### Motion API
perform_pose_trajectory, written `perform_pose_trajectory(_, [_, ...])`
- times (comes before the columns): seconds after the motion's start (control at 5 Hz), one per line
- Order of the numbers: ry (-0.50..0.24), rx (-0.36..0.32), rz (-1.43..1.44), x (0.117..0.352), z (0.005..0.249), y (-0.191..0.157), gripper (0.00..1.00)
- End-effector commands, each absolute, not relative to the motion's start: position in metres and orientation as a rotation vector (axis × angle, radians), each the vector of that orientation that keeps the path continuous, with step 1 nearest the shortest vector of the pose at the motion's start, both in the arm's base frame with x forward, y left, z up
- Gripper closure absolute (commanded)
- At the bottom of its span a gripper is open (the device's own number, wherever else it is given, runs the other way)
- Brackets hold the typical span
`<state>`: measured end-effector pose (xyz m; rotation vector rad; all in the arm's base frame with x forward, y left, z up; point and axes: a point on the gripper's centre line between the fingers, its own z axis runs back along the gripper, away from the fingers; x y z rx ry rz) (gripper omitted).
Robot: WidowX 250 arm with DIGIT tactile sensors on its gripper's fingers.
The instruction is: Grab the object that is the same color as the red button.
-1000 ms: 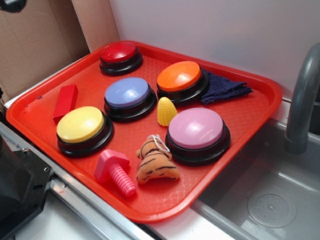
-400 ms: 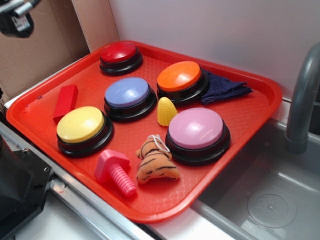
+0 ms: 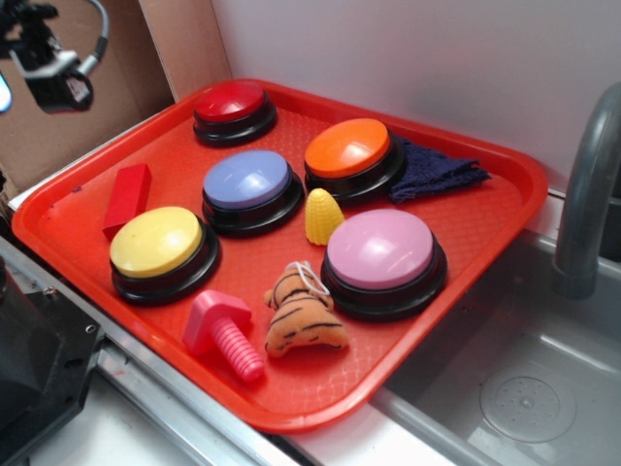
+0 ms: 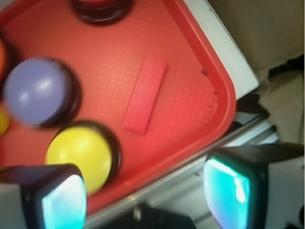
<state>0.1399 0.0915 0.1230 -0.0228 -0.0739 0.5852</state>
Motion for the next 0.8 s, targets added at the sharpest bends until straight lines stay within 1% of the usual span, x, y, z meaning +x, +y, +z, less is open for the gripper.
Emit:
perform_pose_trajectory(0.0, [-0.131,0.095,0.916,0.157,0.08,0.123,0.0])
perform_pose_trajectory(0.2, [-0.115,0.072,0.961,0.168,0.054,0.132,0.0])
perform_pose_trajectory(0.4, [-0.14,0.005,0.934,0.181,0.032,0.134,0.0])
perform_pose_trajectory(0.6, [-0.159,-0.06,0.899,0.189,0.019,0.132,0.0])
